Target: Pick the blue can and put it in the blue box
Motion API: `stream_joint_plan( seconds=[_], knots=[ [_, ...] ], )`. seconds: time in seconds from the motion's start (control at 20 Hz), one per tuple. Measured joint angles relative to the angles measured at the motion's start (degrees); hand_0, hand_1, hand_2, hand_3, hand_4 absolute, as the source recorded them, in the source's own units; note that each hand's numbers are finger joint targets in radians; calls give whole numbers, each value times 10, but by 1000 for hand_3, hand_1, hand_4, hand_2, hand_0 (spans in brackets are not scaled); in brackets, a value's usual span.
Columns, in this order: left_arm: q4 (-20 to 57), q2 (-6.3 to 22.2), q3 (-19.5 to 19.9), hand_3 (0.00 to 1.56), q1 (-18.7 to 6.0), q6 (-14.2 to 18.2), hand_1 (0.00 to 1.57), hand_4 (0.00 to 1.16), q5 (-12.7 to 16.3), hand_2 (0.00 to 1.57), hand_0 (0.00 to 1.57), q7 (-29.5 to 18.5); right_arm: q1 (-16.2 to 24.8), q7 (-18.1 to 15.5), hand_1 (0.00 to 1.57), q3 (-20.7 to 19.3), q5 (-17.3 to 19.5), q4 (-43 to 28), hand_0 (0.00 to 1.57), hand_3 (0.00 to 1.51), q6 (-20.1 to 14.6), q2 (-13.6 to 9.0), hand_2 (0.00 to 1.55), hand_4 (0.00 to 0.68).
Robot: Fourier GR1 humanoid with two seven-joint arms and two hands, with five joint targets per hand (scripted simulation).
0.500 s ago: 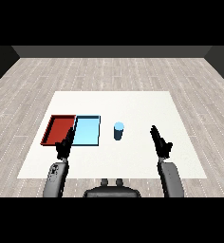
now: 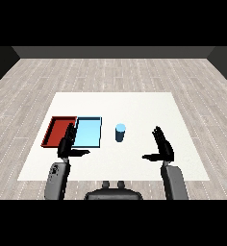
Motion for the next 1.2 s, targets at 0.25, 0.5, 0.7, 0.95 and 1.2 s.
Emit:
stream_joint_plan(
  seconds=[0.25, 0.5, 0.7, 0.95, 1.2],
  knots=[
    [-6, -1, 1, 0, 28, -21, 0, 0, 9, 0, 0, -84, 5, -49, 0, -23, -48, 13, 0, 0, 53, -9, 0, 0],
    [1, 0, 8, 0, 31, -31, 0, 0, 15, 0, 0, -119, 2, -70, 0, -31, -59, 29, 0, 0, 72, -6, 0, 0],
    [9, -8, 4, 0, 29, -28, 0, 0, 11, 0, 0, -135, -21, -55, 0, -39, -69, 52, 0, 0, 69, -4, 0, 0],
    [-9, -5, 15, 0, 25, -30, 0, 0, 27, 0, 0, -117, -62, -25, 0, -34, -70, 81, 0, 0, 47, 10, 0, 0],
    [-22, -5, 18, 0, 26, -30, 0, 0, 32, 0, 0, -109, -116, -21, 0, -35, -73, 139, 0, 0, 26, 25, 0, 0]
  ],
)
